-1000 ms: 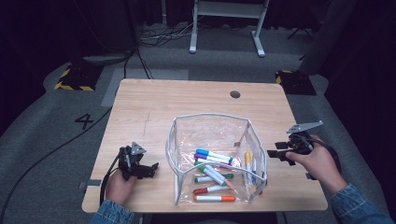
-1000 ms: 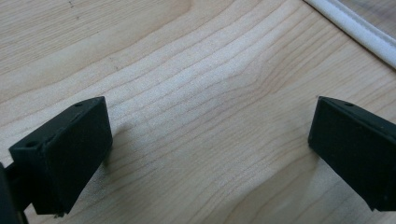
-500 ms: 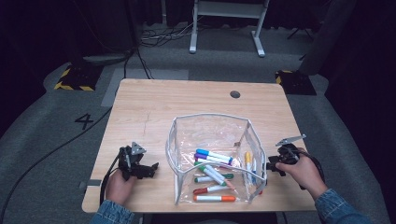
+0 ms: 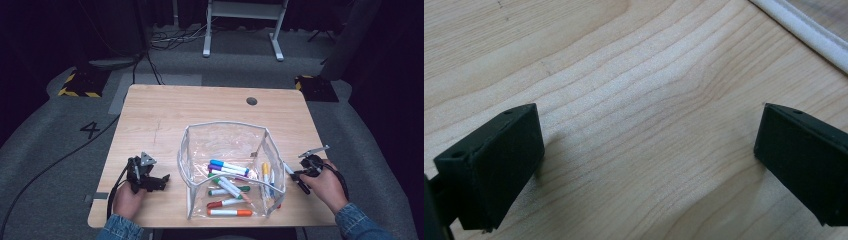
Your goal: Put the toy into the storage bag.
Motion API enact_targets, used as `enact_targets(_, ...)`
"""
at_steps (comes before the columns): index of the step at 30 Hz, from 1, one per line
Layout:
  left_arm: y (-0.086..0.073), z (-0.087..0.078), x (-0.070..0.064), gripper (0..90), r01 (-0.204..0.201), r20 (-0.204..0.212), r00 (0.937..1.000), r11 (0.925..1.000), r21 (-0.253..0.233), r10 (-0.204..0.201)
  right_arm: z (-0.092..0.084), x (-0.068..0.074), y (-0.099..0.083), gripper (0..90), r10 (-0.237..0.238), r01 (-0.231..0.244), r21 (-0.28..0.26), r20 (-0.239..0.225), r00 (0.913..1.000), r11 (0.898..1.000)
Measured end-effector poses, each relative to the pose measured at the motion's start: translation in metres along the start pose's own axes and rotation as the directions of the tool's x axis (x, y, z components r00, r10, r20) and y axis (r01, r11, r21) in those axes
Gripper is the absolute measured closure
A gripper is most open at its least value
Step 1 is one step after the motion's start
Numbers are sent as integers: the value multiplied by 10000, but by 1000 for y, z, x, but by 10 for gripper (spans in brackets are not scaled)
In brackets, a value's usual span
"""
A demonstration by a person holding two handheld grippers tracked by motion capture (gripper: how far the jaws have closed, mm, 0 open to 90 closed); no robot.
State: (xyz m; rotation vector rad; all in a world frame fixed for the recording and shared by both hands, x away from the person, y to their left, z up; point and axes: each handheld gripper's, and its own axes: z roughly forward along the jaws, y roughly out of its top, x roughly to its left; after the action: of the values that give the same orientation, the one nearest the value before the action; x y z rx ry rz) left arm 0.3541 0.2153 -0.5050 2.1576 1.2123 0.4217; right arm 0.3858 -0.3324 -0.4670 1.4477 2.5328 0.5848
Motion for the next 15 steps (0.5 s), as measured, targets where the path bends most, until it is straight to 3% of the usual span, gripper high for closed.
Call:
enact_targets(5,0,0,0,0,9,6,10000,10000,6,-9,-10,-1,0,768,150,-161,-278,-380,9992,9995)
enact_targets(15,0,0,0,0,14,18,10000,10000,1,-14,-52,6,12,768,-78,-36,-1068,-1053,9944,9943)
